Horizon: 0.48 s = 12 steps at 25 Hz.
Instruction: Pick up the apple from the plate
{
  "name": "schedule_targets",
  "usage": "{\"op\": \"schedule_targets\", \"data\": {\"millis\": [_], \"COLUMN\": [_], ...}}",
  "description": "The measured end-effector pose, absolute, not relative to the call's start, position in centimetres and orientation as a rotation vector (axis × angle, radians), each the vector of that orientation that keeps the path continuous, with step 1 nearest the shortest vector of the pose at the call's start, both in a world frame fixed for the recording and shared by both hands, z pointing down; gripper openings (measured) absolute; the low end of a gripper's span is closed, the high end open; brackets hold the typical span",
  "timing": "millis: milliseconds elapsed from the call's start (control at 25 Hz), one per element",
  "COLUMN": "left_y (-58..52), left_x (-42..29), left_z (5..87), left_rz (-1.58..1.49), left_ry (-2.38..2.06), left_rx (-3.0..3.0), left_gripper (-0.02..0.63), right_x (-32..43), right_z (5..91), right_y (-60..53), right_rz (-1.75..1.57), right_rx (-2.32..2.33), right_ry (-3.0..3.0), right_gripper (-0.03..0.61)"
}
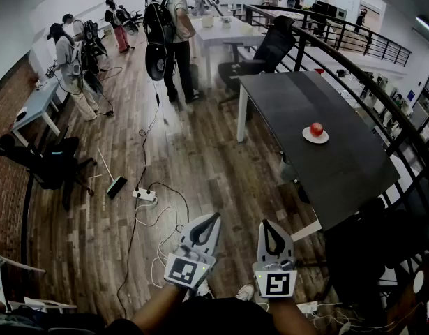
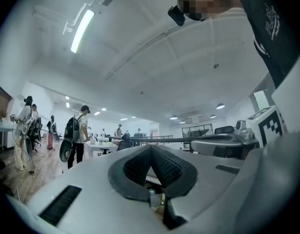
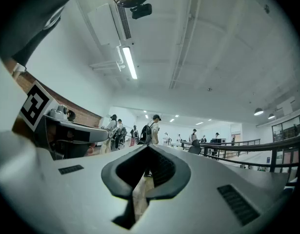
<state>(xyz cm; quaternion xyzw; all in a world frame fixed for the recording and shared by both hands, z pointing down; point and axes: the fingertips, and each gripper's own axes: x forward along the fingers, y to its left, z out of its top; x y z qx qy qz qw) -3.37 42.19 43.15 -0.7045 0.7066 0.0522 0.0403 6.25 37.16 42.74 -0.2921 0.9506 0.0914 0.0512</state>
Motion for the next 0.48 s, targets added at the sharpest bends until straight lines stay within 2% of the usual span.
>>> {"op": "schedule_targets", "data": {"millis": [480], "left_y": [42.9], "left_x": [-8.7], "left_z": [44.9], "left_rz": [0.124], "left_ry": [2.185], "left_rx": [-2.148], "left_gripper": [0.017], "right_x": [1.6], "right_z": [43.8], "right_y": [37.6], "right_rz": [0.255], "right_rx": [-0.869], "right_ry": [2.889], "right_gripper": [0.023]}}
